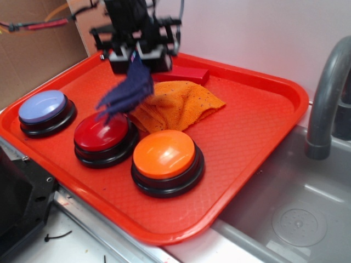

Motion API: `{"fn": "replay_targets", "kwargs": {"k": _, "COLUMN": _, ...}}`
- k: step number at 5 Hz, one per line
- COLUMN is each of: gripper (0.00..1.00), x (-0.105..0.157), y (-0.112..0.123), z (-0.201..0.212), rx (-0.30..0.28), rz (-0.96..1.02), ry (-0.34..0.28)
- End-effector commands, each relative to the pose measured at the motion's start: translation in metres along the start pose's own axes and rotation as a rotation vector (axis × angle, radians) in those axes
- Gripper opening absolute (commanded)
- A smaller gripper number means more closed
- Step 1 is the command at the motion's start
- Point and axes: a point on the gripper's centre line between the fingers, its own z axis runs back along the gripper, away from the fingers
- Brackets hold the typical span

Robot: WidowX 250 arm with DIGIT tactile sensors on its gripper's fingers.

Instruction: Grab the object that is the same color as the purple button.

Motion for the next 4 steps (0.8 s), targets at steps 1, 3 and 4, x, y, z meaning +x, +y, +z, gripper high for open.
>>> {"fn": "replay_targets", "kwargs": {"k": 1, "gripper": 0.0, "x": 0.044, "y": 0.008, "z": 0.101, "rx": -0.111, "rz": -0.247, "ry": -0.07}}
{"fn": "replay_targets", "kwargs": {"k": 3, "gripper": 0.0, "x": 0.066, "y": 0.024, "z": 0.141, "rx": -0.119, "rz": -0.22, "ry": -0.134}}
{"fn": "replay_targets", "kwargs": {"k": 4, "gripper": 0.0, "x": 0.074, "y": 0.027, "z": 0.141, "rx": -0.091, "rz": -0.201, "ry": -0.146}}
